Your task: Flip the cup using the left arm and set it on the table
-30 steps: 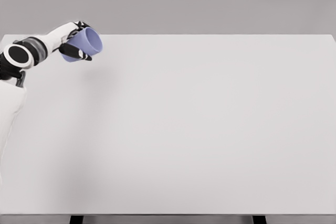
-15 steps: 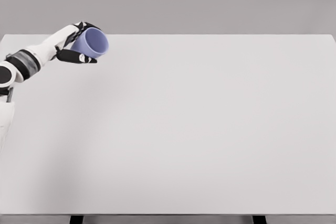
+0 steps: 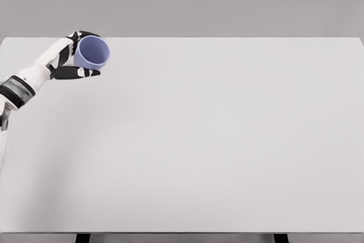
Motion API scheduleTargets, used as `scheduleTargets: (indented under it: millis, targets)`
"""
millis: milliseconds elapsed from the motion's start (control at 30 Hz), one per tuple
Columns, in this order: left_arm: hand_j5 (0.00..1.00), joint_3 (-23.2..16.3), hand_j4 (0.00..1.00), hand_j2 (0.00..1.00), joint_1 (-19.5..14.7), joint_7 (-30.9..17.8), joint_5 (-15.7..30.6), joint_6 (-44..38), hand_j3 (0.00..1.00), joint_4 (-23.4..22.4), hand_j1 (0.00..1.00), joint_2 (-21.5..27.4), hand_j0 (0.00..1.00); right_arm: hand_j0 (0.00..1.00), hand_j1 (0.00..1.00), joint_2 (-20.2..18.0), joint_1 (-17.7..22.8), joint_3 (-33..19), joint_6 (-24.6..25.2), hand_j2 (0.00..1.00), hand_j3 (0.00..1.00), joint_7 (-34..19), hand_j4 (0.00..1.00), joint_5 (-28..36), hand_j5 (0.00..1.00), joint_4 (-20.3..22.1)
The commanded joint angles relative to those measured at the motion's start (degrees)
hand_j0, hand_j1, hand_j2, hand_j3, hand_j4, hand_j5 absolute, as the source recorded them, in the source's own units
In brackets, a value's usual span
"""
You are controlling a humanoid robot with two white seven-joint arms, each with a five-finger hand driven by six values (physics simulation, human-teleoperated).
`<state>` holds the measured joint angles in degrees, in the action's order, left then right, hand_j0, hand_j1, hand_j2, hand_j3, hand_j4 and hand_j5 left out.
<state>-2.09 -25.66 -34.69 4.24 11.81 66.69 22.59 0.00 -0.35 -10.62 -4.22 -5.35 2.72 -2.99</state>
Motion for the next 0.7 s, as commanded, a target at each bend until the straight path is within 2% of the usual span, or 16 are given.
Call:
scheduleTargets:
  millis: [0, 300, 367, 500, 667]
  targets:
    - [0.54, 0.16, 0.54, 0.54, 0.0, 0.85, 2.7, 2.43, 0.54, -1.12, 0.54, 0.0, 0.54, 1.0, 1.0, 0.0, 0.0, -0.02, 0.0, 1.0, 1.0, -0.01, 1.0, 0.0, 1.0, 0.0]
    - [0.55, 0.07, 0.55, 0.55, 4.48, 2.34, 13.06, 8.66, 0.55, -1.3, 0.55, -0.18, 0.55, 1.0, 1.0, 0.0, 0.0, -0.02, 0.0, 1.0, 1.0, -0.01, 1.0, 0.0, 1.0, 0.0]
    - [0.55, 0.07, 0.55, 0.55, 5.8, 2.34, 15.88, 8.93, 0.55, -1.29, 0.55, -0.01, 0.55, 1.0, 1.0, 0.0, 0.09, -0.02, 0.0, 1.0, 1.0, -0.01, 1.0, 0.0, 1.0, 0.0]
    - [0.55, -0.02, 0.55, 0.55, 7.64, 2.34, 18.17, 8.93, 0.55, -1.12, 0.55, 0.0, 0.55, 1.0, 1.0, 0.0, 0.0, 0.07, 0.0, 1.0, 1.0, -0.01, 1.0, 0.0, 1.0, 0.0]
    - [0.55, -0.46, 0.55, 0.55, 8.7, 2.52, 23.97, 8.4, 0.55, -1.29, 0.55, 0.0, 0.55, 1.0, 1.0, 0.0, 0.09, -0.02, 0.0, 1.0, 1.0, -0.01, 1.0, 0.0, 1.0, 0.0]
